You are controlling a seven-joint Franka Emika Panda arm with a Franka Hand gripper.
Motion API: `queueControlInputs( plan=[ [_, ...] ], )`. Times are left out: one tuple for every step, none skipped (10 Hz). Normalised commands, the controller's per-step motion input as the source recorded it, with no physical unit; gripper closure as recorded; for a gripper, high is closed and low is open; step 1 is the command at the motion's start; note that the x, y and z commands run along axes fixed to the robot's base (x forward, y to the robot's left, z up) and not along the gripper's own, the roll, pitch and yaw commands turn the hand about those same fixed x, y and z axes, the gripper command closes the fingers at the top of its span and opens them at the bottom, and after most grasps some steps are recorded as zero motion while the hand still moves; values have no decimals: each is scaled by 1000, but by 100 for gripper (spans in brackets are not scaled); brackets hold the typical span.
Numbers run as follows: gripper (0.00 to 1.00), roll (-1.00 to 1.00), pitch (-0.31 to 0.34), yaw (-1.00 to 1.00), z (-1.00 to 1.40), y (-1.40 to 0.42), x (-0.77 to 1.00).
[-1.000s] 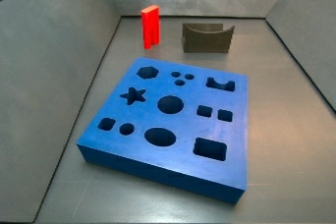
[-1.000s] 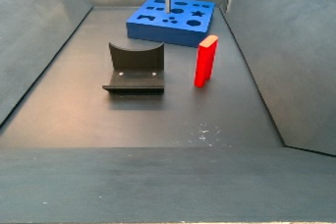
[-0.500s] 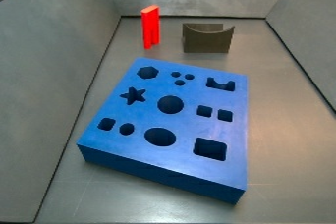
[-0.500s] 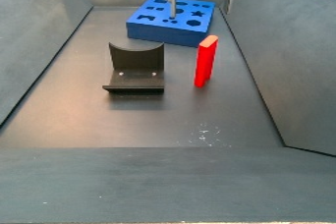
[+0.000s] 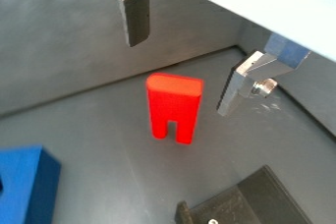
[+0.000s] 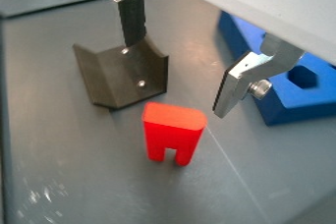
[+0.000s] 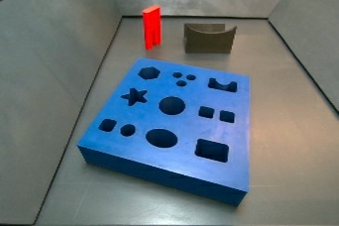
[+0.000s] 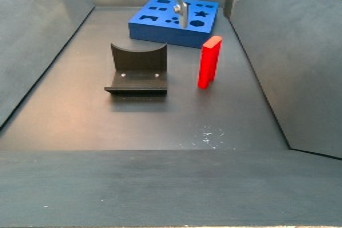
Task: Pick up the square-circle object. Move up. Rotate the square-circle object. Move to above the board. Insert the square-circle object.
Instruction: Pick up the square-circle object.
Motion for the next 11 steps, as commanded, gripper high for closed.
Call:
queueControlInputs(
  plan=[
    [0, -27, 0, 1000, -414, -74, 0],
    [0, -20, 0, 1000, -443, -54, 0],
    [0, -36, 0, 1000, -446, -14, 0],
    [0, -51, -1, 1000, -440, 0, 0],
    [0, -97, -60, 1000, -463, 0, 0],
    [0, -170, -140, 877, -443, 163, -86],
    [0, -176, -131, 843, -409, 211, -111],
    [0, -206, -141, 789, -343, 243, -129],
    [0, -130, -169, 769, -160, 100, -109],
    [0, -14, -107, 403, 0, -40, 0],
    [0, 0, -34, 26, 0, -106, 0]
  ],
)
